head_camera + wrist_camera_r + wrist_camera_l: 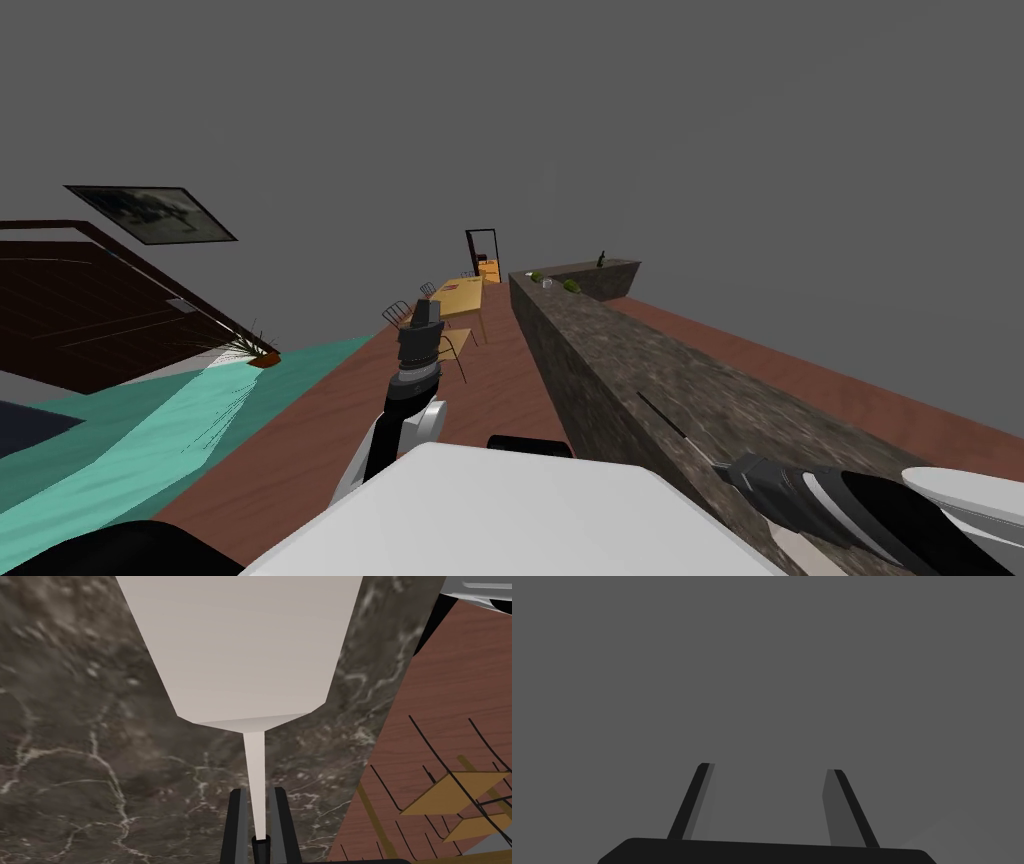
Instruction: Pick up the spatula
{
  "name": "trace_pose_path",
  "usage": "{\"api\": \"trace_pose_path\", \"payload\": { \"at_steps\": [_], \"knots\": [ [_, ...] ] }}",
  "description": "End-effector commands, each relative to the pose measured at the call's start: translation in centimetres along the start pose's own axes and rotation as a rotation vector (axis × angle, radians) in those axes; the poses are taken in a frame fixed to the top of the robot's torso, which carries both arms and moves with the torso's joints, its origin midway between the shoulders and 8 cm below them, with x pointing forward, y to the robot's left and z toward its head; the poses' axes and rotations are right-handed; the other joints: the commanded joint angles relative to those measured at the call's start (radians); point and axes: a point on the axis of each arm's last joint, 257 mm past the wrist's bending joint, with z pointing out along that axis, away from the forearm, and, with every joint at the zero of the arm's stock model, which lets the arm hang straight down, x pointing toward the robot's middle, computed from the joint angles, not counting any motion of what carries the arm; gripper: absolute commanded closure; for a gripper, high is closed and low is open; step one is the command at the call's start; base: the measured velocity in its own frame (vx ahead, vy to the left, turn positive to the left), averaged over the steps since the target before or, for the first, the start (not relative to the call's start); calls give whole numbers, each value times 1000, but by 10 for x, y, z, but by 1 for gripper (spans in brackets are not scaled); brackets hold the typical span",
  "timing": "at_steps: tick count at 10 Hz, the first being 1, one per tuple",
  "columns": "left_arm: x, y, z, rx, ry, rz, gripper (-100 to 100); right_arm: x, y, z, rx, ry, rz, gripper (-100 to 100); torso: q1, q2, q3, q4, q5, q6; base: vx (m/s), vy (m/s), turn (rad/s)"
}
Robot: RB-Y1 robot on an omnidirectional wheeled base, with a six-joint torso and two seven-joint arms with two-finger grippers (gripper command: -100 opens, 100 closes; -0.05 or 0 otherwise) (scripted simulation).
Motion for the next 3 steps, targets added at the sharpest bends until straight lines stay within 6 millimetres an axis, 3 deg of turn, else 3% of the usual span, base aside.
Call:
{"api": "trace_pose_path", "payload": {
  "at_steps": [1, 2, 3],
  "knots": [
    [0, 0, 0, 0, 0, 0, 0, -9, 1, -3, -5, 1, -12, 100, 0, 0, 0, 0, 0, 0, -26, -4, -64],
    [0, 0, 0, 0, 0, 0, 0, -6, 1, -2, -3, 1, -6, 100, 0, 0, 0, 0, 0, 0, -11, -2, -14],
    [0, 0, 0, 0, 0, 0, 0, -7, 1, -2, -4, 1, -7, 0, 0, -1, 0, 0, 0, 0, 0, 0, 0]
  ]
}}
